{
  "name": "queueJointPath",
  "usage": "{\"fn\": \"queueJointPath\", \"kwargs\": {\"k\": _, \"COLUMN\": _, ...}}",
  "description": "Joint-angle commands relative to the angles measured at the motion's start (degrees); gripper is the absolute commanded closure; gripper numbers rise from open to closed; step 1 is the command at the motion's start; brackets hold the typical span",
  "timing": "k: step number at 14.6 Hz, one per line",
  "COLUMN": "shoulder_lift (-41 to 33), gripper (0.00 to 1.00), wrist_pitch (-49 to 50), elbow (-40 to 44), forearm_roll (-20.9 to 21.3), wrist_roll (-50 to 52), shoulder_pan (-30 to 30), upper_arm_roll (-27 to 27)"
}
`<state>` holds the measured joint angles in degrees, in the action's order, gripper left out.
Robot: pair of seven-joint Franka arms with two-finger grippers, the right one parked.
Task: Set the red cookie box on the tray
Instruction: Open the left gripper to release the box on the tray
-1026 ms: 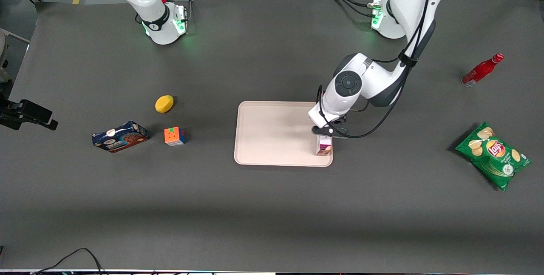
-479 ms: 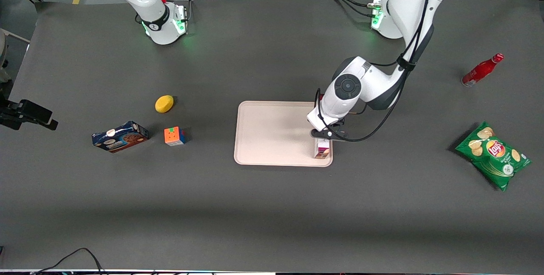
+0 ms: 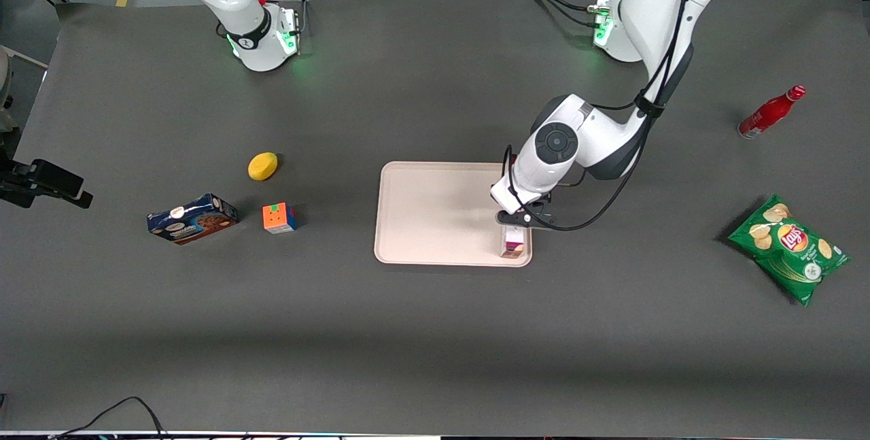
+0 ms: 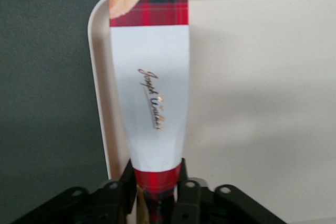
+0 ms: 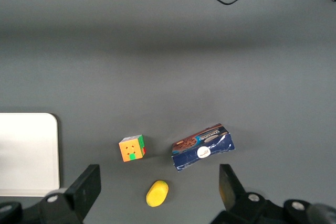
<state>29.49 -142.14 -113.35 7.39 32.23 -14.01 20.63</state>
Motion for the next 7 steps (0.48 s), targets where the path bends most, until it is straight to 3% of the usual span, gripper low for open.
{"fn": "queueJointPath", "kwargs": {"k": 1, "shoulder_lift": -0.1, "gripper": 0.0, "wrist_pitch": 0.3, "elbow": 1.5, "forearm_roll": 1.0, "wrist_roll": 1.2, "shoulder_pan": -0.7, "upper_arm_roll": -0.5}}
{"fn": "queueJointPath", "kwargs": {"k": 3, "shoulder_lift": -1.6, "gripper": 0.0, "wrist_pitch": 1.7, "elbow": 3.1, "forearm_roll": 1.1, "wrist_roll": -0.8, "shoulder_pan": -0.5, "upper_arm_roll": -2.6}}
{"fn": "queueJointPath", "kwargs": {"k": 7, "shoulder_lift": -7.0, "gripper": 0.0, "wrist_pitch": 8.4, "elbow": 7.1, "forearm_roll": -0.8, "wrist_roll": -17.8, "shoulder_pan": 4.1, "upper_arm_roll": -6.7}}
